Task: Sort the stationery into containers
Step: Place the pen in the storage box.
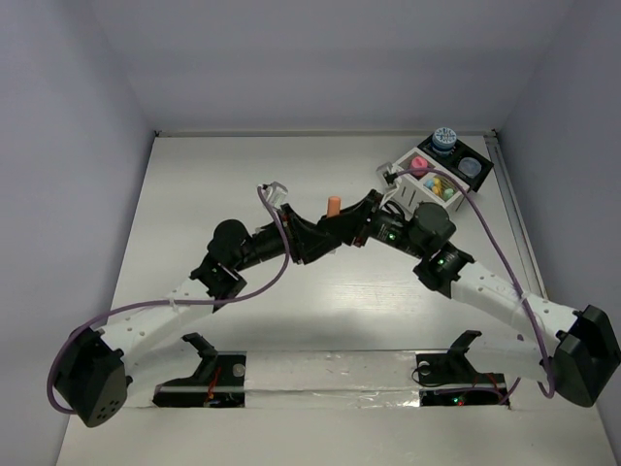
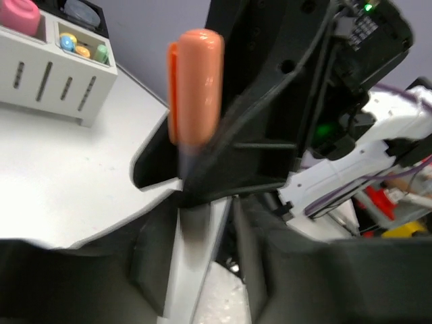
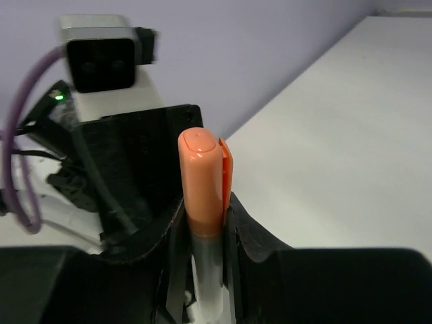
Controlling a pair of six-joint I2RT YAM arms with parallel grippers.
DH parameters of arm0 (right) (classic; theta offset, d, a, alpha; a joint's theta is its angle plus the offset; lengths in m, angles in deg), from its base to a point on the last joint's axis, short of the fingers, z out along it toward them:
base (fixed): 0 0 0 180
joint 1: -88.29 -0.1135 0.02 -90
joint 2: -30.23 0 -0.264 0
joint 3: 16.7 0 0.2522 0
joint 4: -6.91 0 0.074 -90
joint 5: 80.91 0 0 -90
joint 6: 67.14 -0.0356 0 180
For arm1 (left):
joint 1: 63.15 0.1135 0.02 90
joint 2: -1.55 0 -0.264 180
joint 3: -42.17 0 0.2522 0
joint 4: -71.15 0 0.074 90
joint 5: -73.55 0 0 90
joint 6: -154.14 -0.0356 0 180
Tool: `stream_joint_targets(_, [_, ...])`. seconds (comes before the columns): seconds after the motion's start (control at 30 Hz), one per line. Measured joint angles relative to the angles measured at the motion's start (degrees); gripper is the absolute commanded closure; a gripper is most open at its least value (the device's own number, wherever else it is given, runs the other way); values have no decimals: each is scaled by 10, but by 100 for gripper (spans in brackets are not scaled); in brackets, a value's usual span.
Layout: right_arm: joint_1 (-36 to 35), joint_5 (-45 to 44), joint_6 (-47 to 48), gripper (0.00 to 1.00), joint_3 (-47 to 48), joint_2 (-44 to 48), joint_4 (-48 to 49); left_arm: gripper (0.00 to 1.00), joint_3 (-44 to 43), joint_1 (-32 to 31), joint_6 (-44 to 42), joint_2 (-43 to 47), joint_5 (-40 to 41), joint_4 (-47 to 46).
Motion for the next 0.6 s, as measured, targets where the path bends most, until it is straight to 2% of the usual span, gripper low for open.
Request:
stream_joint_targets(0.07, [8,-15,10,100,0,0,-14,43,4,0,-5,3,5,5])
stream_joint_targets(0.1, [17,-23,12,100,0,-1,-22,30,7,0,-7,6,5,6])
stream_joint_targets(0.17, [43,-37,14,100,0,-5,-33,19,18,-1,-12,14,10,10])
stream_joint_targets(0.43, [175,-109,20,100,10,-25,-66,9,73,-7,-54,65,36,45])
stream_joint_targets(0.47, [197,-123,24,100,12,-26,-70,1,80,-7,-59,71,41,48])
stream_joint_targets(0.6, [275,-191,53,100,17,-29,-82,1,108,-7,-79,89,73,50])
